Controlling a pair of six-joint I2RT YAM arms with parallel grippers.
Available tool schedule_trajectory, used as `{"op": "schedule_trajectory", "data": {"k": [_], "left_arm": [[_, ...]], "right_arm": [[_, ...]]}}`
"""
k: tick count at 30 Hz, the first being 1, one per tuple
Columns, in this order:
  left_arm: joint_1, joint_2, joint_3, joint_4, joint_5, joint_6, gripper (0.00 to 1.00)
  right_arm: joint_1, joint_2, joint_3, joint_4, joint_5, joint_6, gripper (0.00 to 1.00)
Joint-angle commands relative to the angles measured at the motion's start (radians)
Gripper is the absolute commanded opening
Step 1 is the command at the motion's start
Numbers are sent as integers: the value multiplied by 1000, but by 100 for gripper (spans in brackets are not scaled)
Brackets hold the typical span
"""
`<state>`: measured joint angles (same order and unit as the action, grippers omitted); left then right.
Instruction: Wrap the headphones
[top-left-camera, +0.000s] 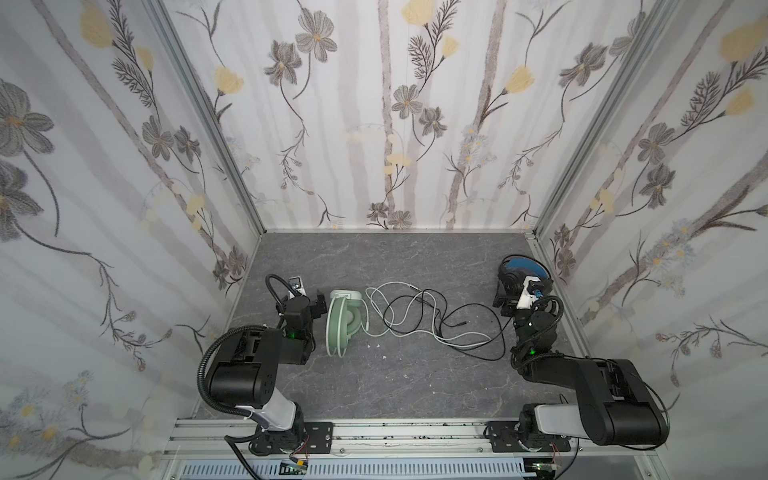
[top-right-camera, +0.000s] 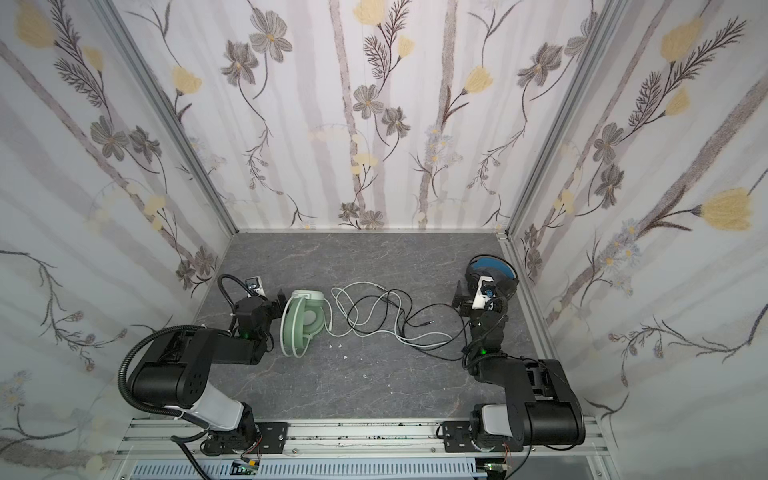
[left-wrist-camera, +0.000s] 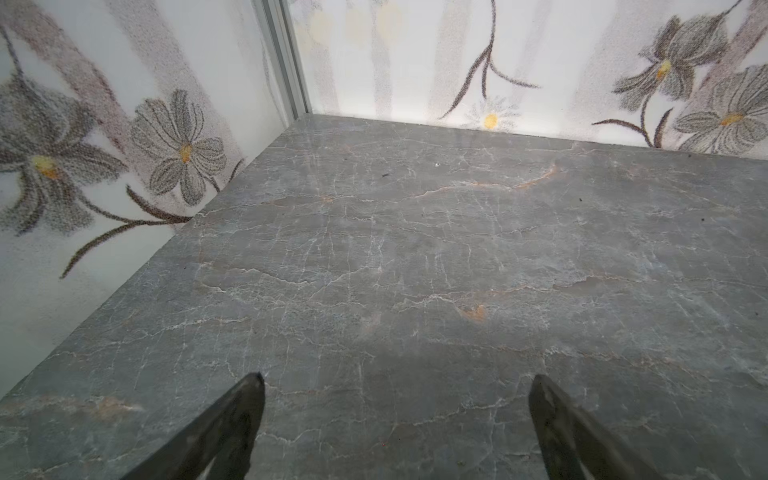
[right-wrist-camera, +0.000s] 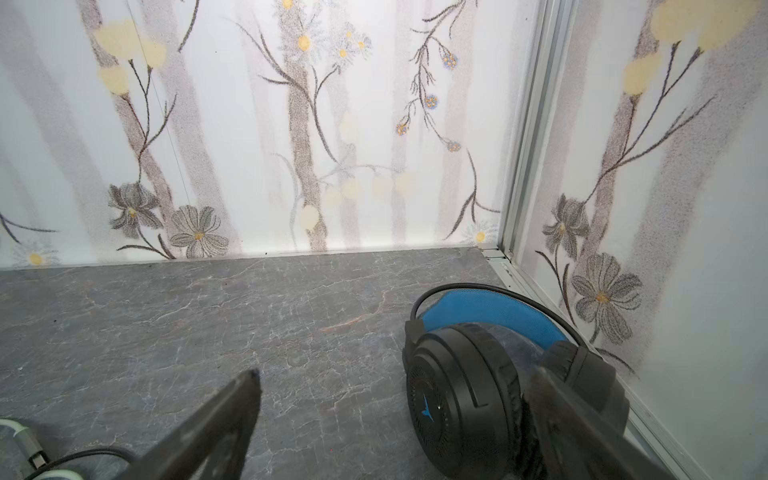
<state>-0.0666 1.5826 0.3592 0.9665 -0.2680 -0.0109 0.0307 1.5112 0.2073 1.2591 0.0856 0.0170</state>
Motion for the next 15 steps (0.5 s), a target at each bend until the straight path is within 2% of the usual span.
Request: {"op": "schedule_trajectory", "data": {"k": [1,15], "left_arm": [[3,-4,7,7,1,-4,100],[2,-5,6,11,0,-4,100]], "right_arm": [[0,1,4,34,0,-7,100],[-5,0,3,35,-6,-2,100]]}}
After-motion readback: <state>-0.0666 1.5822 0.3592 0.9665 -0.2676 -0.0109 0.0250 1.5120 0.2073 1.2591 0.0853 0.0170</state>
